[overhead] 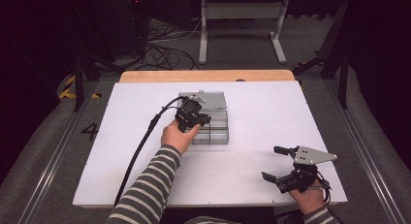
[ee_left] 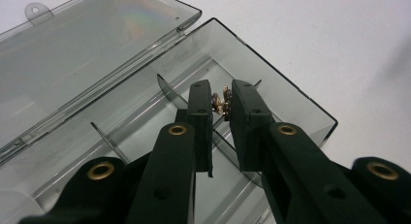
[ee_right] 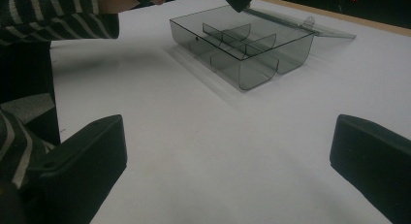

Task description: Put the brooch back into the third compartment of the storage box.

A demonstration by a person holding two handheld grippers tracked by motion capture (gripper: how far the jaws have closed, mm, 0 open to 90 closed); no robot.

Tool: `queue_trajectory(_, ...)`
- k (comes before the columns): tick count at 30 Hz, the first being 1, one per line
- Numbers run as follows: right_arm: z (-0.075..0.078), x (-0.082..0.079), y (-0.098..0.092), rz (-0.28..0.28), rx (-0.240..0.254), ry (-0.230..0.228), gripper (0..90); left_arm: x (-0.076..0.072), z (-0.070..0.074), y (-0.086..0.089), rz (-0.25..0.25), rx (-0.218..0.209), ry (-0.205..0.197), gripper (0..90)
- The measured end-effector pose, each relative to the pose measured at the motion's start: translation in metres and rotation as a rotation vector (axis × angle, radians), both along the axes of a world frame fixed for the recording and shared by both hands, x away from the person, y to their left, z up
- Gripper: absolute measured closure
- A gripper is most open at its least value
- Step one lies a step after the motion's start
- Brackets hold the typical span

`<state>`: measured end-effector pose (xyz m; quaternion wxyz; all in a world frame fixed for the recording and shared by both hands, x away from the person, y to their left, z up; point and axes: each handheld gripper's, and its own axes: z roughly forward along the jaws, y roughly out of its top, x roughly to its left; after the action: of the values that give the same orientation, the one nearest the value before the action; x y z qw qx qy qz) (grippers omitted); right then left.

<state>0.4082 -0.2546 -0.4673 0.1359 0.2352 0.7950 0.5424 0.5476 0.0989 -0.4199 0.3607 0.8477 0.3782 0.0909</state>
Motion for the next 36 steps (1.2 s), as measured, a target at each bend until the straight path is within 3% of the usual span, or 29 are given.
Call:
queue_trajectory(7, 0.000, 0.000, 0.000, 0.003, 0.000, 0.000, 0.6, 0.007, -0.008, -0.006, 0.015, -0.024, 0.025, 79.8)
queue_trajectory(27, 0.000, -0.001, -0.001, 0.008, 0.004, -0.001, 0.7, 0.011, -0.019, -0.028, 0.015, 0.029, 0.020, 79.7)
queue_trajectory(36, 0.000, -0.001, -0.001, 0.009, 0.002, 0.000, 0.6, 0.017, -0.022, -0.031, 0.041, 0.045, 0.017, 79.6)
